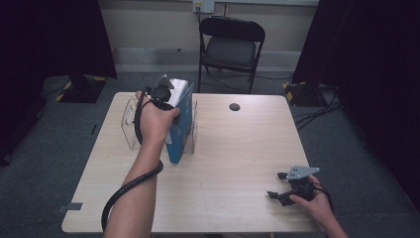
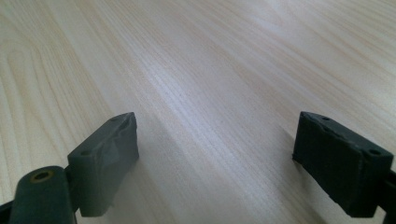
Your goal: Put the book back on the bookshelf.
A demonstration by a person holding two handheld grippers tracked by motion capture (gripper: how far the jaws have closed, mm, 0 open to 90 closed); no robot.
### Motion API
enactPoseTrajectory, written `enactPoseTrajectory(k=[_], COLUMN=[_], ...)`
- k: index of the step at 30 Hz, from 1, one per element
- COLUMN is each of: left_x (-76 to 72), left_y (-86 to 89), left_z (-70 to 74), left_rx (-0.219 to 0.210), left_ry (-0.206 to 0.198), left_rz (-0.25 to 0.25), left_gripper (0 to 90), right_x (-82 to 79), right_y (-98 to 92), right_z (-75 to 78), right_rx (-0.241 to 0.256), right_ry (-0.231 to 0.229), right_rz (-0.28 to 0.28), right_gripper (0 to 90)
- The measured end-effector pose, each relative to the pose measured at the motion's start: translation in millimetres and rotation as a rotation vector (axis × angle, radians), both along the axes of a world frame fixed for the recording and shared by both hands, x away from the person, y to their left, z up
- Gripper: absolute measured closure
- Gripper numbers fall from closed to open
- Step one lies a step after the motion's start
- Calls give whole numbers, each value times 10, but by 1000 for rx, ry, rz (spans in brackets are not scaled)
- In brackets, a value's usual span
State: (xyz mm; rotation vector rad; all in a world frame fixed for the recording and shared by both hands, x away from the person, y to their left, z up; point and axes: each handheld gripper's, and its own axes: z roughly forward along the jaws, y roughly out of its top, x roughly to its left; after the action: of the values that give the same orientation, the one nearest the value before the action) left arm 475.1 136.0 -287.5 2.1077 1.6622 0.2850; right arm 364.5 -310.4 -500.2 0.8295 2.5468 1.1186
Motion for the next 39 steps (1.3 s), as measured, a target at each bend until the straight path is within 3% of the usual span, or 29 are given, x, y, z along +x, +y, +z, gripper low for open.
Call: enactPoseTrajectory(k=[11, 19, 23, 29, 32, 36, 39], left_x=[-63, -125, -166, -232, -246, -293, -375], left_y=[53, 134, 170, 209, 219, 228, 265], left_z=[-1, -12, -34, -46, -51, -87, -134], left_rx=[-24, -67, -69, -86, -91, -81, -85], left_ry=[-15, -30, -31, -72, -68, -78, -86], left_rz=[-22, -55, -60, -90, -98, -125, -172], left_gripper=[531, 469, 440, 383, 355, 313, 282], right_x=[-1, -1, -1, -3, -4, -4, -5], right_y=[1, 1, 2, 1, 2, 2, 2], right_z=[0, 0, 0, 4, 4, 5, 4], right_rx=[0, 1, 0, -7, -7, -7, -7], right_ry=[0, 0, 0, -2, -2, -1, -4], right_rz=[-1, -2, -3, -7, -7, -8, -10], right_gripper=[130, 130, 130, 130, 130, 130, 130])
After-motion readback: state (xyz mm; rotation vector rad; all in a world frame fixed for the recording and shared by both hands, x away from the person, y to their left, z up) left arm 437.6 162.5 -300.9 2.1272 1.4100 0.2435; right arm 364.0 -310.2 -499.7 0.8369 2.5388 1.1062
